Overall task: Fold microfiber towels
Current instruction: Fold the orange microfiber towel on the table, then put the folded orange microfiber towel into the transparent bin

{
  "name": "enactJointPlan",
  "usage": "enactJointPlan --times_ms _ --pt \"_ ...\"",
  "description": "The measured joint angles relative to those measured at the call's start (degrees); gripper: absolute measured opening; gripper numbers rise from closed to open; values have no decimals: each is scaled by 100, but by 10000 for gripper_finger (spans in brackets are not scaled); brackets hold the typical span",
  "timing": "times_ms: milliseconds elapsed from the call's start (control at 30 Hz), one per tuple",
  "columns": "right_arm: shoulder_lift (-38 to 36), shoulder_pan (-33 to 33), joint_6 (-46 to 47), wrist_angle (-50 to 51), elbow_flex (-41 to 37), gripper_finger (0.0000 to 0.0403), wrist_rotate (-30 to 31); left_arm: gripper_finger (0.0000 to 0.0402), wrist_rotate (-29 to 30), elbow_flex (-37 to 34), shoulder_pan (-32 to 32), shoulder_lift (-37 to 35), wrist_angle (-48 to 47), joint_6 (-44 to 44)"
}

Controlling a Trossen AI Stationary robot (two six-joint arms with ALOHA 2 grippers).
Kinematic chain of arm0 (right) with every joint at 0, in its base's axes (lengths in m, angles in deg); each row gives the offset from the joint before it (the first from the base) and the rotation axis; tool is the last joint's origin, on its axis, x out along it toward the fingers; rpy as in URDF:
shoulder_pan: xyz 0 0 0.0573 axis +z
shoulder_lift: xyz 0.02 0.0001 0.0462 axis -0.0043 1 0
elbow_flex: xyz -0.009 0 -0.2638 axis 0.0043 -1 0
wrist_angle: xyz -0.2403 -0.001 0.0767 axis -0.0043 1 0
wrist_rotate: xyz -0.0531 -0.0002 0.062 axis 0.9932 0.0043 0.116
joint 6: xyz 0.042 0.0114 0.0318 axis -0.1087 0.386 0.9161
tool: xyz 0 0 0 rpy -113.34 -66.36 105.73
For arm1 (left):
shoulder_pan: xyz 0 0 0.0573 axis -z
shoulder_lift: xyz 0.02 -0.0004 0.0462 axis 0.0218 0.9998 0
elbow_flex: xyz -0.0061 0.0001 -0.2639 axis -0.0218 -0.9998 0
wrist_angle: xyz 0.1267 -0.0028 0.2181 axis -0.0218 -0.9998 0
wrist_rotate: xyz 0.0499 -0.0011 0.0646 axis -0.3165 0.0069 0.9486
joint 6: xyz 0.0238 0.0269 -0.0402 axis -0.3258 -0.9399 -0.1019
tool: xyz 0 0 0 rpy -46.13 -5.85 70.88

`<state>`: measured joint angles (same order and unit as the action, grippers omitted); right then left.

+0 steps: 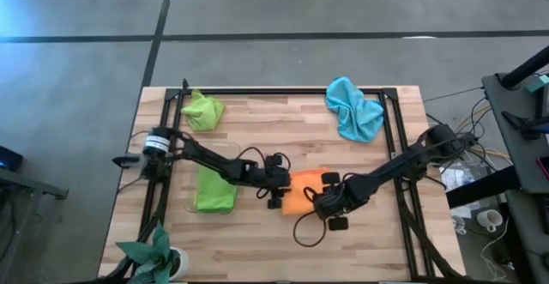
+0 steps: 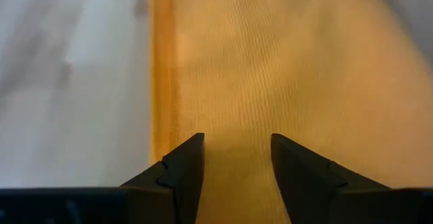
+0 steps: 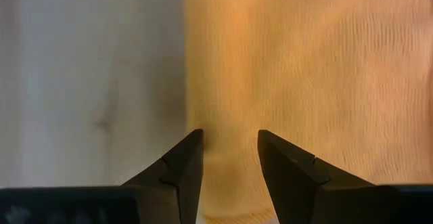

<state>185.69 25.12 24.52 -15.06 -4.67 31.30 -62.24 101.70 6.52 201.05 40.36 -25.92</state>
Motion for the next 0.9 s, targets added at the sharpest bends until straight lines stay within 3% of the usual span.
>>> enactJointPlan --times_ms 200,300,400,600,700,900 --pt "-25 -224 -432 988 -137 139 857 155 -963 19 76 68 -63 601" --pt "-62 -420 -671 1243 -82 139 1005 155 -1164 56 172 -119 -173 753" --pt "-182 -506 -734 1403 100 139 1008 155 -975 99 179 -507 -121 747" --pt "-537 -426 -309 1105 131 134 920 155 214 1 64 -905 -169 712" --pt "-564 -288 -175 797 105 135 884 155 146 29 -148 -826 -173 1914" --pt "-549 -201 -195 509 94 132 886 163 11 17 -374 -525 -267 3263"
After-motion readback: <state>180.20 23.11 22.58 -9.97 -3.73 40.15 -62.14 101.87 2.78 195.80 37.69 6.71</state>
